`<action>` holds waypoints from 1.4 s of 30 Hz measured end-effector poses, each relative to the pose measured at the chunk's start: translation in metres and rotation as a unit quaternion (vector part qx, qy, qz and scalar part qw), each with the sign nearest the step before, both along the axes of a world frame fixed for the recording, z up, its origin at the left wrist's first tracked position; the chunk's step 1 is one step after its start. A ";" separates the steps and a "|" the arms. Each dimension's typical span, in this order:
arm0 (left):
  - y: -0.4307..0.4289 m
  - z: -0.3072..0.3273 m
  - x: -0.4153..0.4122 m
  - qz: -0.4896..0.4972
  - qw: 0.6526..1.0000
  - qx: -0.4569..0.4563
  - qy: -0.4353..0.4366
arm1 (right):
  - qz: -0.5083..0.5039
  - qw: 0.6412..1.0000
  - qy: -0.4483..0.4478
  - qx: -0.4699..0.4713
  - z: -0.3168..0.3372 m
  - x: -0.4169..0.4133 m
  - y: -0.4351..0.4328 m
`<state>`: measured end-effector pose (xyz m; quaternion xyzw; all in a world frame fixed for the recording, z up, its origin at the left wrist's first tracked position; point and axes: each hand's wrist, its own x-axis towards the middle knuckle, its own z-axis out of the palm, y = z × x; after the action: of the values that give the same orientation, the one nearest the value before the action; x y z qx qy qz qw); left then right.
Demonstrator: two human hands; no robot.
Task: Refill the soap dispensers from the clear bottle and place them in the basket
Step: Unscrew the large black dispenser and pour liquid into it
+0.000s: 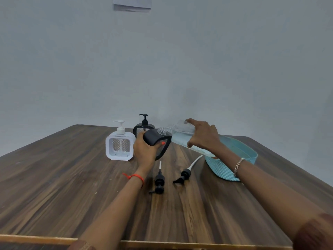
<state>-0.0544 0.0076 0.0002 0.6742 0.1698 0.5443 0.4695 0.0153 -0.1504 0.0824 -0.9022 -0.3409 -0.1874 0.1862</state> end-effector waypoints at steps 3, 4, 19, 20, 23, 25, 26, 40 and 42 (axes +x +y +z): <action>-0.002 -0.001 0.000 -0.005 1.000 0.001 -0.001 | -0.002 1.000 -0.005 -0.007 0.000 0.000 0.000; -0.002 -0.001 0.000 -0.007 1.000 -0.001 0.000 | -0.003 1.000 -0.006 -0.010 0.000 0.000 -0.001; -0.008 -0.007 0.001 -0.025 0.999 -0.025 0.000 | -0.004 0.999 -0.014 -0.029 0.001 -0.001 -0.007; -0.009 -0.007 0.000 -0.027 0.999 -0.028 -0.001 | -0.003 0.999 -0.015 -0.031 0.001 -0.001 -0.008; -0.012 -0.008 0.000 -0.027 0.999 -0.030 0.001 | -0.001 0.999 -0.016 -0.033 0.002 -0.002 -0.010; -0.013 -0.007 -0.001 -0.025 0.999 -0.030 0.005 | -0.002 0.999 -0.015 -0.035 0.002 -0.003 -0.011; -0.014 -0.007 -0.001 -0.024 0.999 -0.031 0.007 | -0.002 0.999 -0.015 -0.035 0.002 -0.003 -0.011; -0.018 -0.008 -0.002 -0.022 0.998 -0.049 0.016 | -0.005 0.999 -0.018 -0.044 0.001 -0.002 -0.013; -0.018 -0.008 -0.003 -0.024 0.998 -0.054 0.018 | -0.003 0.999 -0.017 -0.044 0.001 -0.003 -0.014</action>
<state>-0.0575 -0.0109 -0.0079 0.6613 0.1912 0.5111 0.5147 0.0128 -0.1641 0.0836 -0.9073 -0.3489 -0.1886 0.1400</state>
